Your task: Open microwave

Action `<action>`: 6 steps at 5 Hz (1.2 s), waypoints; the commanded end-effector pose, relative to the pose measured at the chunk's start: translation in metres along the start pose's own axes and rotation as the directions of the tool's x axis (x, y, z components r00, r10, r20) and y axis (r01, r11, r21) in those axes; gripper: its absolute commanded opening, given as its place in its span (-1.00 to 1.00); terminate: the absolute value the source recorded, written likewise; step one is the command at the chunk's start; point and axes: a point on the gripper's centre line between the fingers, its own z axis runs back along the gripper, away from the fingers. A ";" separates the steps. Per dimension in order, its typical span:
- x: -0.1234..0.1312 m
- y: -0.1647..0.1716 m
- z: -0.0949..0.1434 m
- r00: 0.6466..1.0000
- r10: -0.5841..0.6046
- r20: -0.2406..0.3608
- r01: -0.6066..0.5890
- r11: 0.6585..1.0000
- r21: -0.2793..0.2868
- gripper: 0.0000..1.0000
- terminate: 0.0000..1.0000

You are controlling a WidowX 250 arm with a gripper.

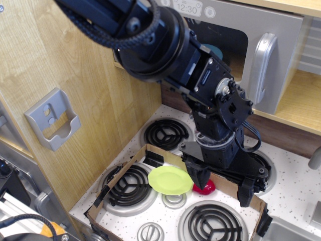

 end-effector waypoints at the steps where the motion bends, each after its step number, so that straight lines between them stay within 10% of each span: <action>1: 0.000 0.000 0.000 1.000 0.000 0.000 0.000 1.000 0.000 1.00 -1.00; 6: 0.096 0.022 0.049 0.999 0.008 0.045 -0.014 0.989 0.146 1.00 -1.00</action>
